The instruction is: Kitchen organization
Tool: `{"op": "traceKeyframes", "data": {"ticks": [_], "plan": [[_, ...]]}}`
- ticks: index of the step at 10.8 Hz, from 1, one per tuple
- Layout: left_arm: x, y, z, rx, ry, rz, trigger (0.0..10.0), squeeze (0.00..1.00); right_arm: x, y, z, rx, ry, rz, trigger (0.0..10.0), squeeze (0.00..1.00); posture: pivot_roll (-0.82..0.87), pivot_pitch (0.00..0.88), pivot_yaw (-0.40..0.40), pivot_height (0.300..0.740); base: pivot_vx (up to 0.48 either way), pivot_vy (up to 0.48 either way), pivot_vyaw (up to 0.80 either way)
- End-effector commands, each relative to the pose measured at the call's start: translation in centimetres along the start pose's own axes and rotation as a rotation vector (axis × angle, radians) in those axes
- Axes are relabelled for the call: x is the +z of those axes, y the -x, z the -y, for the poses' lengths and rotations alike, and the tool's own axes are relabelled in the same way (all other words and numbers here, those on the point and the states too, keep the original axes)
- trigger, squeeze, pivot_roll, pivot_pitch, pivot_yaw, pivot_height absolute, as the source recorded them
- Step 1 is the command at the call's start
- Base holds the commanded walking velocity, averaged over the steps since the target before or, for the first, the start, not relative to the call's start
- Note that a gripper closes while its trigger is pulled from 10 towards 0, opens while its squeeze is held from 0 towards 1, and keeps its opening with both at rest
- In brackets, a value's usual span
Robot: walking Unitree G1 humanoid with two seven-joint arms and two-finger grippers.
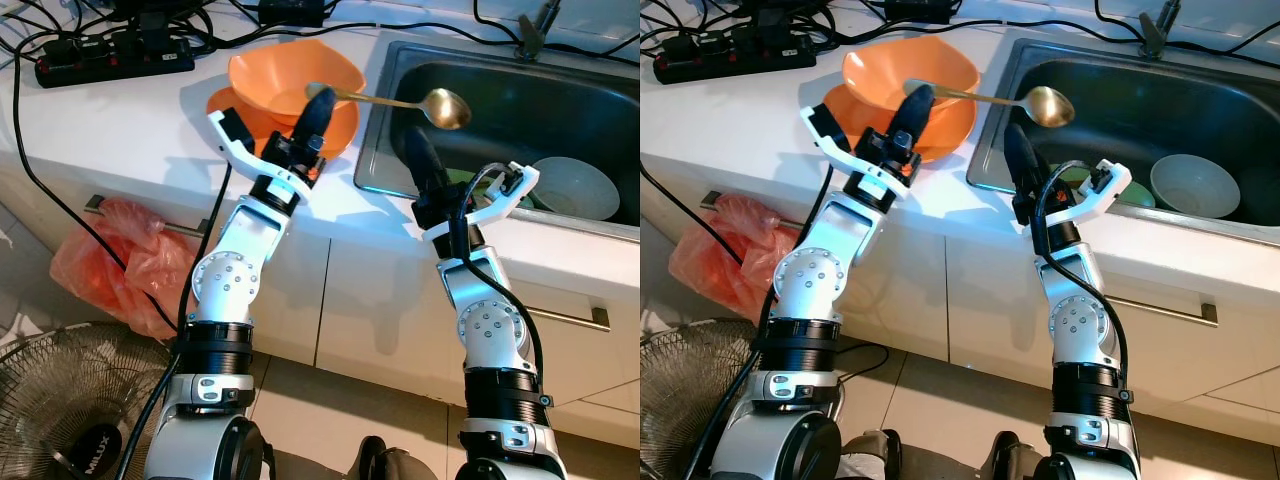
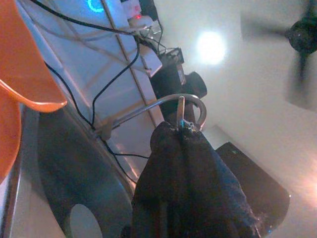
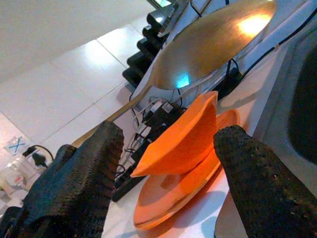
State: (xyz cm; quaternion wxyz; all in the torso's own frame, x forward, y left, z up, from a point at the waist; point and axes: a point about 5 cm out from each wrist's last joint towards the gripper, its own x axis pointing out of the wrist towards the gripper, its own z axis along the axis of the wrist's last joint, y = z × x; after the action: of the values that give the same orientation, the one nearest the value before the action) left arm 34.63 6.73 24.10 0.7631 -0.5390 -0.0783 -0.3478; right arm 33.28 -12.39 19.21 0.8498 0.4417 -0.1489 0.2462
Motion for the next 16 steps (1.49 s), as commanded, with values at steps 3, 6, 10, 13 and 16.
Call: {"op": "traceKeyframes", "data": {"ticks": [3, 6, 10, 13, 16], "plan": [[-3.4, 0.1, 0.5, -0.021, 0.104, -0.039, 10.0, 0.00, 0.8, -0.6, -0.7, 0.024, -0.013, 0.040, 10.0, 0.00, 0.14, 0.126, -0.004, 0.740, 0.000, 0.000, 0.00], [-3.6, 0.6, 0.3, -0.007, 0.097, -0.054, 10.0, 0.00, 1.4, -1.2, -0.8, 0.026, -0.025, 0.077, 10.0, 0.00, 0.14, 0.131, -0.005, 0.740, 0.000, 0.000, 0.00], [-4.1, 0.7, 0.4, -0.007, 0.095, -0.070, 10.0, 0.00, 1.8, -2.0, -0.6, 0.017, -0.027, 0.098, 10.0, 0.00, 0.14, 0.138, -0.006, 0.740, 0.000, 0.000, 0.00], [-3.9, 0.5, 1.0, -0.034, 0.095, -0.060, 10.0, 0.00, 1.0, -2.0, -0.5, 0.005, -0.036, 0.073, 10.0, 0.00, 0.15, 0.140, -0.009, 0.740, 0.000, 0.000, 0.00], [-4.0, 0.6, 1.1, -0.035, 0.093, -0.062, 10.0, 0.00, 1.0, -2.2, -0.1, -0.021, -0.037, 0.080, 10.0, 0.00, 0.15, 0.141, -0.011, 0.740, 0.000, 0.000, 0.00]]}}
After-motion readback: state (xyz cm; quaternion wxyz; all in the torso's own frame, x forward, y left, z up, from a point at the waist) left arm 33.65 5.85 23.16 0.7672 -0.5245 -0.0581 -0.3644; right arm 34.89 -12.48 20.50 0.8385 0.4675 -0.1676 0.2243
